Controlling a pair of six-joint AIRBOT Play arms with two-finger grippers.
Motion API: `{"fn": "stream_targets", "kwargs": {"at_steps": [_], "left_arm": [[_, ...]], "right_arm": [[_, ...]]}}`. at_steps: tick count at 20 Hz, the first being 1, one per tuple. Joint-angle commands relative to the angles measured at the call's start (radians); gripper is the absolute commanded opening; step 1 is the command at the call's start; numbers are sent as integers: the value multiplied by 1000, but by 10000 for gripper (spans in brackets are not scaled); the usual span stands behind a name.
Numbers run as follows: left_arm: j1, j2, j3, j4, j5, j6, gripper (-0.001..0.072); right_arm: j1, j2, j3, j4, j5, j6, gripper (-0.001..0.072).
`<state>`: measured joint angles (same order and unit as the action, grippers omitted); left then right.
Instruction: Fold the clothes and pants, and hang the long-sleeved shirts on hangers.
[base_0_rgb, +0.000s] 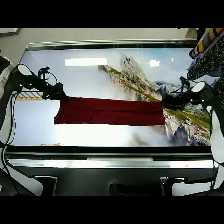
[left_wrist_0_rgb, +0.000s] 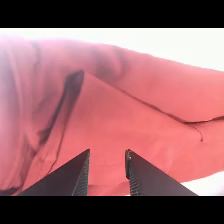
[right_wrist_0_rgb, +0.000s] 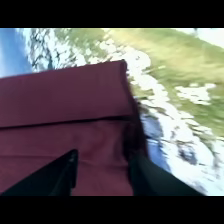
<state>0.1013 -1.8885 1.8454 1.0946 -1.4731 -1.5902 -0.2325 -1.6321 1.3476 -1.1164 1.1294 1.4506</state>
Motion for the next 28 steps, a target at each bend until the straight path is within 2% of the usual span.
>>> {"fn": "stream_targets", "kwargs": {"at_steps": [1, 3, 9, 13, 17, 20, 21, 23, 24, 25, 26, 28], "left_arm": [[15, 11, 97, 69, -75, -22, 274], [15, 48, 145, 136, -107, -34, 275], [16, 158, 167, 193, -136, -52, 275], [16, 166, 167, 193, -137, -79, 274], [16, 166, 167, 193, -136, -79, 274], [16, 166, 167, 193, -137, -79, 274], [16, 166, 167, 193, -137, -79, 274], [16, 166, 167, 193, -138, -78, 252], [16, 166, 166, 193, -140, -78, 250], [16, 166, 164, 193, -140, -77, 167], [16, 166, 159, 192, -139, -67, 18], [9, 164, 131, 185, -126, -70, 15]], "right_arm": [[-118, -6, 48, 101, 141, -65, 425], [-195, -20, 26, 188, 194, -107, 533], [-202, -113, -66, 331, 184, -185, 539], [-154, -145, -73, 328, 134, -190, 593], [-119, -149, -74, 303, 94, -170, 590], [-68, -150, -74, 289, 84, -171, 500], [-50, -150, -74, 288, 77, -171, 435], [-23, -146, -74, 288, 70, -171, 202], [-22, -138, -73, 294, 75, -171, 52], [-22, -119, -73, 293, 76, -163, 38], [-28, -92, -72, 293, 76, -150, 29], [-50, -30, -45, 266, 99, -102, 28]]}}
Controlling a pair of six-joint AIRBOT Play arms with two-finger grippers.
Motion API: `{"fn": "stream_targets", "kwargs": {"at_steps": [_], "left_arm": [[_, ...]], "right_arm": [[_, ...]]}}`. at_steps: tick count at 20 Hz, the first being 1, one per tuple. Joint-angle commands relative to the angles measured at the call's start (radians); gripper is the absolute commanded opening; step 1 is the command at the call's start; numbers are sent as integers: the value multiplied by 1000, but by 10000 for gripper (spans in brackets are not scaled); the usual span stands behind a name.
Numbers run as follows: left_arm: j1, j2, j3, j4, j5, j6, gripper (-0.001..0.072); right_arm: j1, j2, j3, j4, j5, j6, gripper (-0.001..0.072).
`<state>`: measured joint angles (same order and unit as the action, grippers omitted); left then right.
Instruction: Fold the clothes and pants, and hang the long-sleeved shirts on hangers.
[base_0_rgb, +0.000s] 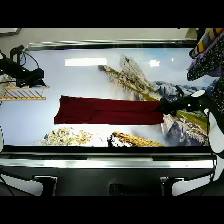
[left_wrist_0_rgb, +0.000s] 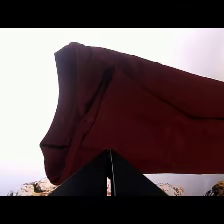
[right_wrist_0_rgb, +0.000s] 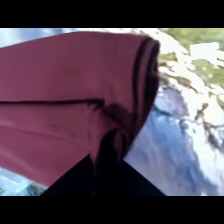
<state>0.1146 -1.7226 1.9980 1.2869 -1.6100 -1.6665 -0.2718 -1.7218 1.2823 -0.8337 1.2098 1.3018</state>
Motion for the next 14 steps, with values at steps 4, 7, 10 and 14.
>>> {"fn": "stream_targets", "kwargs": {"at_steps": [4, 7, 10, 14], "left_arm": [[-79, -11, -175, -178, 164, 5, 14], [-206, -50, -298, -366, 352, 5, 14], [-370, -123, -325, -471, 497, 5, 14], [-560, -234, -325, -682, 673, 5, 13]], "right_arm": [[-34, 141, 153, -144, 179, 174, 28], [-35, 178, 255, -219, 260, 235, 28], [-35, 213, 336, -253, 304, 280, 28], [-35, 253, 425, -306, 362, 324, 28]]}}
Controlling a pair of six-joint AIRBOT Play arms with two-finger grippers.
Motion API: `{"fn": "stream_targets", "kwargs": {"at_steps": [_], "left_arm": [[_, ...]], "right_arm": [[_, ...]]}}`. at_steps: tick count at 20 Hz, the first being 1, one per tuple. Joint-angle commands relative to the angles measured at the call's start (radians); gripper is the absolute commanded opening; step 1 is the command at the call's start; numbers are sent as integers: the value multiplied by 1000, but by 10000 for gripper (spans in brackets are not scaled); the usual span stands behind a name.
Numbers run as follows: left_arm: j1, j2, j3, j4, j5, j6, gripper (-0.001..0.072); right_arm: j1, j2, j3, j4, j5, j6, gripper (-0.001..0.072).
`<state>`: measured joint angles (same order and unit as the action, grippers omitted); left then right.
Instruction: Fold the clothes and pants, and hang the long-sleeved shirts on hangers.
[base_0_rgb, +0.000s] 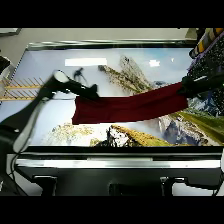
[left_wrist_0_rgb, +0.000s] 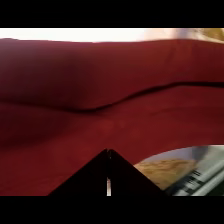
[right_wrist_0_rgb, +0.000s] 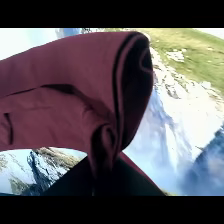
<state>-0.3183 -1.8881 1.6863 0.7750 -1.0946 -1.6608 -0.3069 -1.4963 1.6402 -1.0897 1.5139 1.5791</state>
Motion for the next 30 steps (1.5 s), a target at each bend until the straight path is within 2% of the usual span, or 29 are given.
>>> {"fn": "stream_targets", "kwargs": {"at_steps": [1, 4, 9, 15, 19, 21, 23, 27, 30], "left_arm": [[-166, -92, -13, -214, 201, 0, 13], [-254, -162, 13, -330, 285, 0, 13], [-361, -314, 191, -437, 301, -20, 13], [-436, -430, 329, -444, 338, -140, 13], [-447, -434, 329, -444, 332, -146, 13], [-412, -417, 329, -443, 276, -122, 12], [-349, -378, 328, -415, 159, -75, 11], [-180, -242, 328, -220, -77, -76, 11], [-35, -92, 328, -48, -208, -76, 11]], "right_arm": [[0, 31, 90, -58, 75, 56, 28], [0, 32, 161, -63, 122, 77, 28], [0, 61, 181, -74, 151, 85, 28], [0, 77, 181, -74, 168, 84, 28], [0, 77, 181, -75, 152, 75, 28], [0, 77, 181, -74, 129, 71, 28], [1, 74, 180, -54, 106, 61, 28], [15, 58, 180, 101, 73, 59, 28], [129, 58, 180, 69, 22, 65, 28]]}}
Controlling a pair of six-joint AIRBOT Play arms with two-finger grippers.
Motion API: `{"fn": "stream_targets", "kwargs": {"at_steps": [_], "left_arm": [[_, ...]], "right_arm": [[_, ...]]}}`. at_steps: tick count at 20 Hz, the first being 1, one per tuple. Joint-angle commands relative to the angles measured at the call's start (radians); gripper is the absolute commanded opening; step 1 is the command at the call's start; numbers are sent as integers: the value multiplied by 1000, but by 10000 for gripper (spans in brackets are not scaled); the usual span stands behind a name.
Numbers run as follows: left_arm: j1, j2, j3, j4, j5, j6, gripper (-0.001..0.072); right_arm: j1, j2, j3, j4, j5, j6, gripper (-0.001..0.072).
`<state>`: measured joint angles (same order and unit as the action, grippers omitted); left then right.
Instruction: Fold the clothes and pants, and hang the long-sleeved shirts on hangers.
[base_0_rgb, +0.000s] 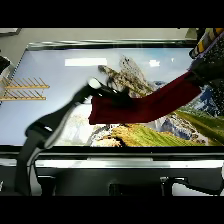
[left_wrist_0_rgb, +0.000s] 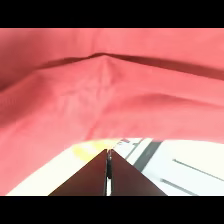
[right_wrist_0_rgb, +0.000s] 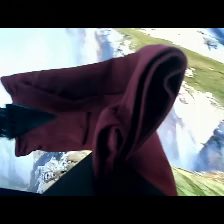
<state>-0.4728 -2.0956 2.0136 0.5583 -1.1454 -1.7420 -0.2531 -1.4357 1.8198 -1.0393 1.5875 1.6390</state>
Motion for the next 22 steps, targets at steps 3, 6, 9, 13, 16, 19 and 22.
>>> {"fn": "stream_targets", "kwargs": {"at_steps": [3, 6, 9, 13, 16, 19, 22], "left_arm": [[262, 281, 0, 360, -256, 2, 12], [404, 431, 0, 480, -349, 4, 12], [523, 531, 0, 541, -416, 7, 13], [624, 585, -2, 550, -464, 18, 13], [649, 586, -5, 552, -474, 41, 13], [652, 586, -24, 552, -474, 44, 13], [652, 584, -34, 553, -472, 45, 13]], "right_arm": [[241, -24, 0, -48, -130, 64, 28], [396, -84, 0, -81, -199, 112, 28], [529, -166, 0, -82, -308, 152, 28], [643, -274, 0, -82, -402, 199, 28], [687, -338, 0, -80, -462, 213, 28], [708, -386, 0, -59, -468, 225, 28], [721, -414, 0, -45, -460, 225, 28]]}}
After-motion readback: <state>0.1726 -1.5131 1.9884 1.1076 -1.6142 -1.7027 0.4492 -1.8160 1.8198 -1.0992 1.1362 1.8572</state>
